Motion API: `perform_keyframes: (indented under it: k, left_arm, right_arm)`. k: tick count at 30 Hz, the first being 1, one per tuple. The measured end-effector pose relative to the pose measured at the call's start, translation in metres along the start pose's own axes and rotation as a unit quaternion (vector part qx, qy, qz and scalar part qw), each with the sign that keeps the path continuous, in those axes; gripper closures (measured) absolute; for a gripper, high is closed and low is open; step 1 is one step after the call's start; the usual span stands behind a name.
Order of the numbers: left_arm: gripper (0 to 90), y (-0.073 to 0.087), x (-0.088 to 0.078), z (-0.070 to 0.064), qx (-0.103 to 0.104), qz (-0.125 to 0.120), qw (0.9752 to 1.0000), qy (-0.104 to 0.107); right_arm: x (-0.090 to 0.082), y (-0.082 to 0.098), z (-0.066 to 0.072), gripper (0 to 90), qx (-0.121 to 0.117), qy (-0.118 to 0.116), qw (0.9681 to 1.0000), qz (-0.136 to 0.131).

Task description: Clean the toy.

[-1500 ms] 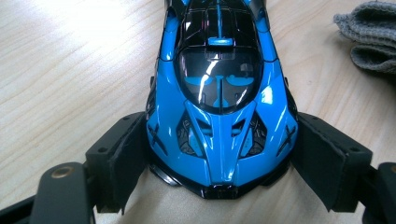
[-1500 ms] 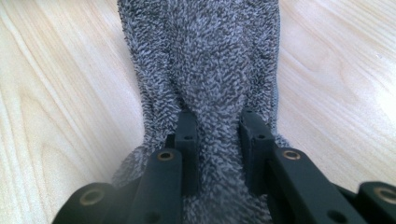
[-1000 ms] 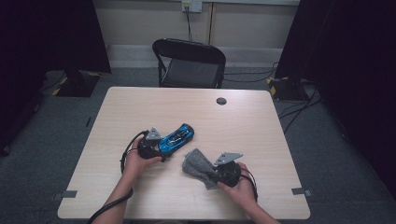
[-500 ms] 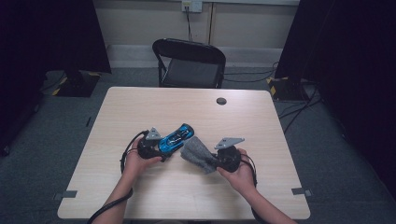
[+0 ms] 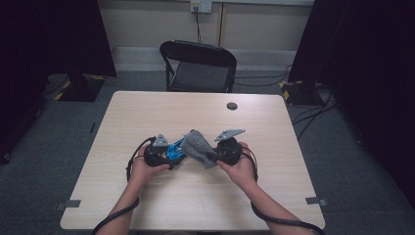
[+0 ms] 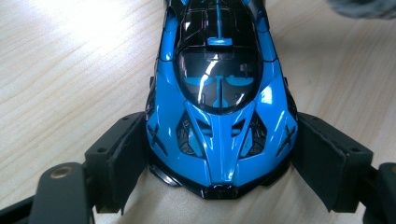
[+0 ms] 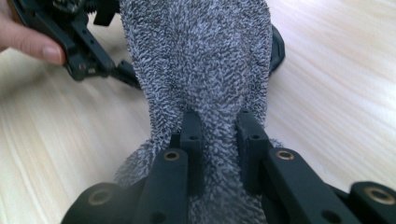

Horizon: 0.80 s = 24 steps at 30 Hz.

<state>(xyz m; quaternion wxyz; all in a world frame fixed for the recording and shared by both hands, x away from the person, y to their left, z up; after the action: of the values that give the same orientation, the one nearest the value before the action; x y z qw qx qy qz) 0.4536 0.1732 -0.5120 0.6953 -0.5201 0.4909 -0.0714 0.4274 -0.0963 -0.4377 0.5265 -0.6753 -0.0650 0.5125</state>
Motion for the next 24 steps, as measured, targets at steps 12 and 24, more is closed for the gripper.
perform_keyframes:
  k: [12,24]
  left_arm:
    - [19.7,-0.001,0.001,0.001,0.003,0.002,1.0,0.0]
    - [19.2,-0.001,0.002,0.001,0.006,0.002,1.0,-0.001]
  right_arm:
    - [0.032,-0.02,0.017,76.0,-0.025,-0.003,0.9995,0.021]
    - [0.062,-0.025,0.039,75.9,-0.064,-0.006,0.9958,0.065]
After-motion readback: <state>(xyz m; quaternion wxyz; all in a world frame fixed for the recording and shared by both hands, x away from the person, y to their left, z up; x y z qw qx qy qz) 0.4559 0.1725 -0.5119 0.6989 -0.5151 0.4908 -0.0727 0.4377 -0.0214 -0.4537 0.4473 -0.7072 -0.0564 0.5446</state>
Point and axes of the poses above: each handheld gripper's, and its own axes: x roughly forward along the jaws, y roughly out of its underside, z roughly to its left, the point moved 1 cm from there along x, roughly forward along the jaws, and after that the axes turned 5 degrees about -z, right-handed, at the moved point
